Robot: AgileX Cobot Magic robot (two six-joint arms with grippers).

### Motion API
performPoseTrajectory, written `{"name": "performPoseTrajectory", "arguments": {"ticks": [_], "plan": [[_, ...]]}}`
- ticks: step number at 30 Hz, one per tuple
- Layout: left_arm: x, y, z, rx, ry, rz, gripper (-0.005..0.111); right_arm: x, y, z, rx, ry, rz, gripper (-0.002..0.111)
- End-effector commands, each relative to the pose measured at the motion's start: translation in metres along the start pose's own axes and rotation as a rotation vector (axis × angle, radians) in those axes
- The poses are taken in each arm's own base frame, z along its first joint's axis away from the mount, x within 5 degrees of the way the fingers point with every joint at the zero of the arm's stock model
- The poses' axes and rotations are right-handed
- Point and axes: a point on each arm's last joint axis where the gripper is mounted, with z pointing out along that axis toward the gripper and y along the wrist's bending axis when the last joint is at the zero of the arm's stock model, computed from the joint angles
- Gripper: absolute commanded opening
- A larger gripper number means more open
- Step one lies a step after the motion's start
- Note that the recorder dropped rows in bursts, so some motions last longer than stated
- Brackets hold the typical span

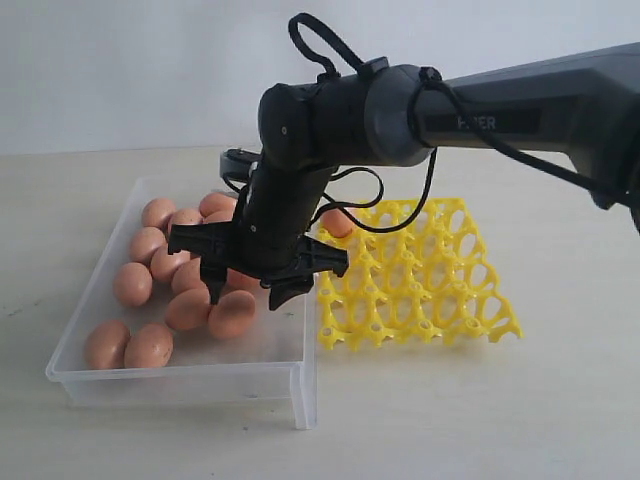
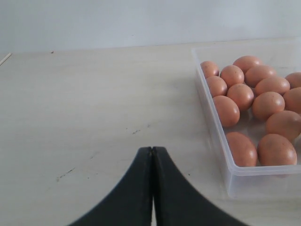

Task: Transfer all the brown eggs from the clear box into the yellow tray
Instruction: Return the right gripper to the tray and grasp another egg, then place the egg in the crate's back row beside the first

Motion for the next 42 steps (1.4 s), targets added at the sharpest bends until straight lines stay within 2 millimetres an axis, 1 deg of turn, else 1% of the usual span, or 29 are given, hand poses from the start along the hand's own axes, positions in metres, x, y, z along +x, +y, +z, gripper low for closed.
{"name": "performPoseTrajectory", "arguments": {"ticks": [1, 4, 7, 9, 11, 13, 14, 15, 16, 18, 22, 26, 28, 30, 33, 37, 40, 42], "plan": [[-0.002, 0.0, -0.001, 0.006, -0.015, -0.002, 0.0, -0.004, 0.001, 0.009, -0.018, -0.029, 0.01, 0.061], [-0.002, 0.0, -0.001, 0.006, -0.015, -0.002, 0.0, -0.004, -0.003, 0.022, -0.007, -0.013, 0.016, 0.061], [-0.002, 0.0, -0.001, 0.006, -0.015, -0.002, 0.0, -0.003, -0.003, 0.027, -0.009, -0.007, 0.025, 0.06], [-0.002, 0.0, -0.001, 0.006, -0.015, -0.002, 0.0, -0.005, -0.003, 0.027, -0.015, -0.023, 0.023, 0.054], [-0.002, 0.0, -0.001, 0.006, -0.015, -0.002, 0.0, -0.006, -0.003, 0.027, -0.017, -0.03, 0.02, 0.042], [-0.002, 0.0, -0.001, 0.006, -0.015, -0.002, 0.0, -0.006, -0.002, 0.024, -0.015, -0.04, 0.011, 0.024], [-0.002, 0.0, -0.001, 0.006, -0.015, -0.002, 0.0, -0.007, -0.002, 0.022, -0.012, -0.046, 0.002, 0.017], [-0.002, 0.0, -0.001, 0.006, -0.015, -0.002, 0.0, -0.007, -0.002, 0.02, -0.007, -0.055, -0.018, 0.007], [-0.002, 0.0, -0.001, 0.006, -0.015, -0.002, 0.0, -0.008, -0.002, 0.016, -0.005, -0.069, -0.041, 0.0], [-0.002, 0.0, -0.001, 0.006, -0.015, -0.002, 0.0, -0.011, 0.0, 0.007, -0.003, -0.107, -0.072, 0.0], [-0.002, 0.0, -0.001, 0.006, -0.015, -0.002, 0.0, -0.018, 0.003, -0.023, -0.02, -0.269, -0.175, 0.0], [-0.002, 0.0, -0.001, 0.006, -0.015, -0.002, 0.0, -0.017, 0.003, -0.062, -0.048, -0.474, -0.362, 0.0], [-0.002, 0.0, -0.001, 0.006, -0.015, -0.002, 0.0, -0.017, -0.005, -0.08, -0.03, -0.562, -0.443, 0.0], [-0.002, 0.0, -0.001, 0.006, -0.015, -0.002, 0.0, -0.018, -0.019, -0.092, 0.01, -0.627, -0.515, 0.0], [-0.002, 0.0, -0.001, 0.006, -0.015, -0.002, 0.0, -0.022, -0.046, -0.101, 0.05, -0.68, -0.541, 0.0], [-0.002, 0.0, -0.001, 0.006, -0.015, -0.002, 0.0, -0.028, -0.08, -0.103, 0.052, -0.746, -0.518, 0.0], [-0.002, 0.0, -0.001, 0.006, -0.015, -0.002, 0.0, -0.03, -0.104, -0.096, 0.049, -0.801, -0.552, 0.0], [-0.002, 0.0, -0.001, 0.006, -0.015, -0.002, 0.0, -0.031, -0.117, -0.089, 0.04, -0.826, -0.573, 0.0]]}}
